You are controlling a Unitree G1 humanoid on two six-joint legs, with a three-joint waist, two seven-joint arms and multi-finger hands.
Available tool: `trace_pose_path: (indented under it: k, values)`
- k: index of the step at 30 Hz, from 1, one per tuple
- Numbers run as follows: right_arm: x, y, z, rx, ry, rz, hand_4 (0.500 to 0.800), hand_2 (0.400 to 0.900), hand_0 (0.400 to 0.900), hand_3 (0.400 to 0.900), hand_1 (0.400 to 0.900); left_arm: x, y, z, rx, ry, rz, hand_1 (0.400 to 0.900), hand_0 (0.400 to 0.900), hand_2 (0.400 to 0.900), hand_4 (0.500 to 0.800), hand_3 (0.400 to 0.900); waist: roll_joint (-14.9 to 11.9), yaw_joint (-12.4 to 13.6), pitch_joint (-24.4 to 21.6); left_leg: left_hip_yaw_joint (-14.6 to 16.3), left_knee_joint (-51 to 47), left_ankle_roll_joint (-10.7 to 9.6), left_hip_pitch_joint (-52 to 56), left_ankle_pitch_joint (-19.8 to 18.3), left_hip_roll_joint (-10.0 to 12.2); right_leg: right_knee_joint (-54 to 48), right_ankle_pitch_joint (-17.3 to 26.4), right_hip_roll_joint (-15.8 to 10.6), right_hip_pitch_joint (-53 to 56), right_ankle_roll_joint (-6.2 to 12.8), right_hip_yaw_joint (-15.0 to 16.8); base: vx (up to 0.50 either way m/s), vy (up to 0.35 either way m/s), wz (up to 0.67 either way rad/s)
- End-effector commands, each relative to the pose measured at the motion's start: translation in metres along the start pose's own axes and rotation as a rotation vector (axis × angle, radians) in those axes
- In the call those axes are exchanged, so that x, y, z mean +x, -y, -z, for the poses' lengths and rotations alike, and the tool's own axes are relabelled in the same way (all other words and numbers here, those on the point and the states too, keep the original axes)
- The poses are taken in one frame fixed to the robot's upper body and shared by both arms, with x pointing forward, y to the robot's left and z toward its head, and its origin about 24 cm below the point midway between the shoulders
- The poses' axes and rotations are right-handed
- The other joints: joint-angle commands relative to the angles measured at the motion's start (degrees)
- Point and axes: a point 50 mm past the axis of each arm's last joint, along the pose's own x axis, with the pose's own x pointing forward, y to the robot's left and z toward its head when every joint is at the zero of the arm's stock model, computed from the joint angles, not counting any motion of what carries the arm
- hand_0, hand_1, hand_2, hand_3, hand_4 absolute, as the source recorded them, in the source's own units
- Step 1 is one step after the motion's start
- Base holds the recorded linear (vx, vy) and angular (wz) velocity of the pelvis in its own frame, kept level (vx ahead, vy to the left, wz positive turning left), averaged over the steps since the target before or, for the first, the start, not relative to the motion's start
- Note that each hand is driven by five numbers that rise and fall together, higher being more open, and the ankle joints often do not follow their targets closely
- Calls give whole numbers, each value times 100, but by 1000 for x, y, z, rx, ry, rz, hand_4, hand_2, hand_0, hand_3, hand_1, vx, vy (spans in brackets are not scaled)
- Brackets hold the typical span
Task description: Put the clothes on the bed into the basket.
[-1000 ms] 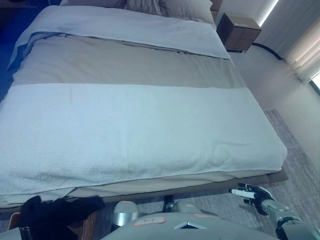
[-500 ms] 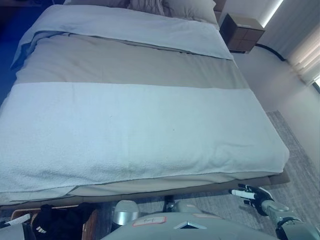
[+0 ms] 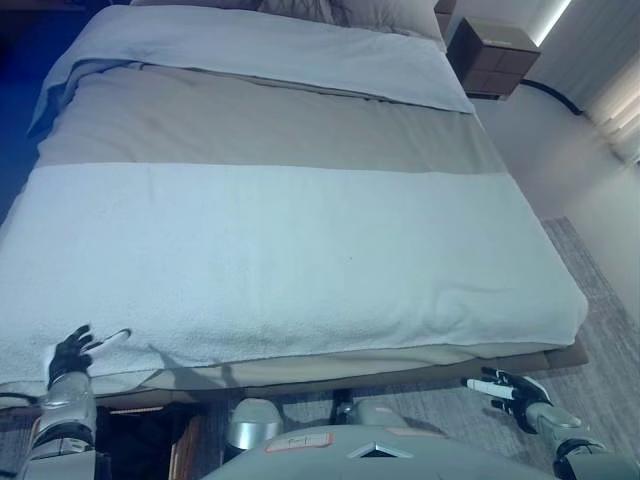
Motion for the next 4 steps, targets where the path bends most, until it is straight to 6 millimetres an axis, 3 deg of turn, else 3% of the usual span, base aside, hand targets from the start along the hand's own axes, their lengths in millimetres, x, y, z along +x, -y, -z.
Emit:
trace_pose_path:
  k: [1, 2, 4]
  values:
    - [-4, 27, -23, 16, 106, 115, 800, 900, 900, 900, 900, 4, -3, -41, -61, 197, -11, 900, 900, 900, 800, 900, -40, -74, -112, 14, 108, -55, -38, 144, 1, 360, -154, -521, 175, 553, 96, 0, 0, 0]
    - [-3, 24, -24, 16, 105, 116, 800, 900, 900, 900, 900, 3, 18, -53, -61, 244, 60, 900, 900, 900, 800, 900, -41, -108, -120, 18, 99, -55, -39, 144, -5, 351, -140, -530, 181, 552, 98, 0, 0, 0]
    - [-2, 22, -24, 19, 102, 120, 800, 900, 900, 900, 900, 4, 34, -59, -60, 256, 106, 900, 900, 900, 800, 900, -28, -137, -139, 29, 94, -55, -35, 142, -7, 346, -139, -529, 182, 552, 102, 0, 0, 0]
